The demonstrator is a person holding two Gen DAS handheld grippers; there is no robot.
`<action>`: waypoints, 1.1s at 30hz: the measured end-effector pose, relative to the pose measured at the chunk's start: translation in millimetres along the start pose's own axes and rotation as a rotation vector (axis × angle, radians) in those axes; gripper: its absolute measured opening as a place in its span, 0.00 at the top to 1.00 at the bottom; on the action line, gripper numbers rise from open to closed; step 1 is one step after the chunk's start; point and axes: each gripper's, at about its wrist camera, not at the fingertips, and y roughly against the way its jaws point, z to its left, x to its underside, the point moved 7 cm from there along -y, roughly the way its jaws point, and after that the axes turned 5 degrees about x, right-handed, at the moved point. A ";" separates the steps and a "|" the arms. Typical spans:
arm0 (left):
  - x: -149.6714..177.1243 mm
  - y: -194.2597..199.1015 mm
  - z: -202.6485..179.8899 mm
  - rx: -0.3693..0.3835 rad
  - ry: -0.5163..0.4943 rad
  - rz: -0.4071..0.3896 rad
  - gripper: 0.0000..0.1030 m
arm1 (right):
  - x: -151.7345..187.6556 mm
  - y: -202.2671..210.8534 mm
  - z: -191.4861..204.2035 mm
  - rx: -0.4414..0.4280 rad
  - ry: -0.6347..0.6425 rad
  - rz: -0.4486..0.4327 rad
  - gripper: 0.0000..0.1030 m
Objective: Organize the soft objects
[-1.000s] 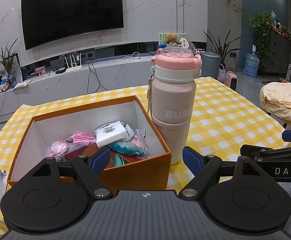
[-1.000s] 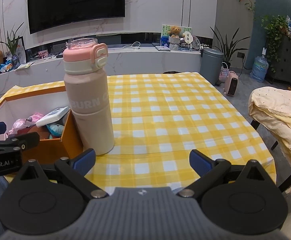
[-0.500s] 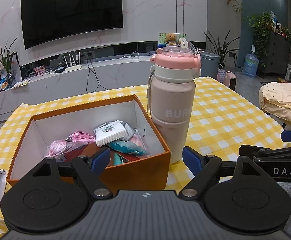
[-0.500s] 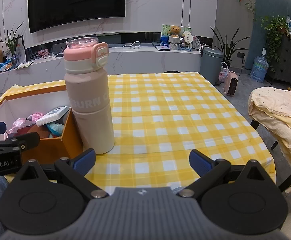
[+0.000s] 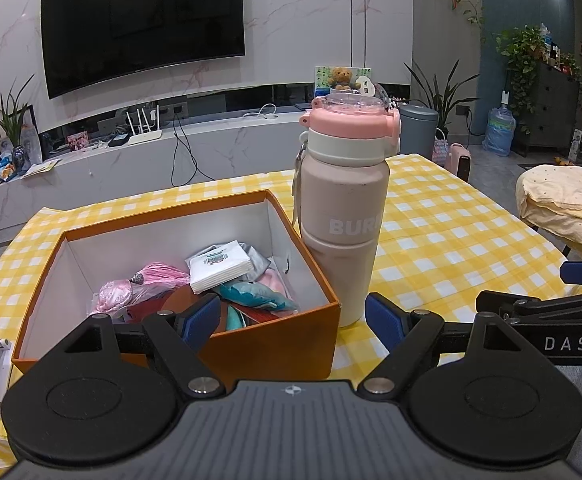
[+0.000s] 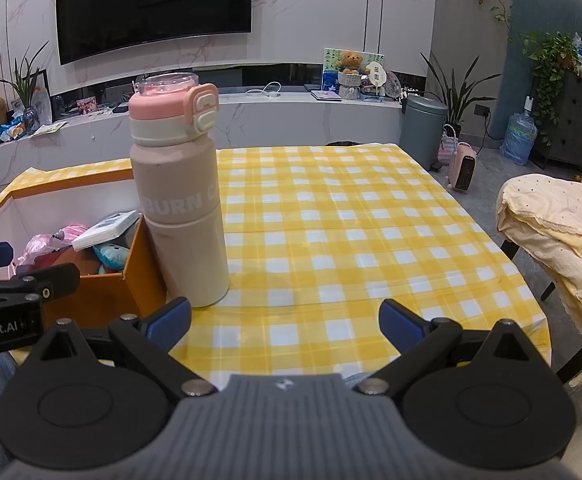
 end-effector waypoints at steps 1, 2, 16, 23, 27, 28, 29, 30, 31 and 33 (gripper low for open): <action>0.2 0.3 -0.4 0.000 0.000 -0.001 0.07 | 0.1 0.0 0.0 0.000 0.000 0.000 0.05; -0.3 0.1 0.4 0.001 0.000 -0.001 0.07 | 0.1 0.0 -0.1 0.001 0.000 0.000 0.05; -0.6 1.0 -0.3 0.004 0.001 -0.001 0.07 | 1.5 -0.2 0.0 -0.001 0.007 0.000 0.05; -1.3 1.7 0.1 0.005 0.003 -0.002 0.07 | 1.3 0.1 0.7 -0.002 0.013 -0.002 0.05; -1.3 1.6 0.6 0.006 0.003 -0.003 0.07 | 1.0 0.2 0.7 -0.002 0.015 0.000 0.05; -1.4 1.9 -0.3 0.007 0.003 -0.003 0.07 | 1.0 0.4 0.7 -0.002 0.015 -0.001 0.05; -1.5 2.1 0.4 0.008 0.003 -0.004 0.07 | 0.8 0.2 0.9 -0.002 0.016 -0.001 0.05; -1.6 2.4 -0.1 0.009 0.003 -0.004 0.07 | 1.0 0.4 0.6 -0.002 0.017 -0.001 0.05; -1.8 2.6 -1.0 0.010 0.004 -0.005 0.07 | 0.8 0.2 0.8 -0.002 0.018 -0.001 0.05; -1.7 3.1 -1.3 0.010 0.006 -0.005 0.07 | 0.8 0.2 0.8 -0.003 0.019 -0.001 0.05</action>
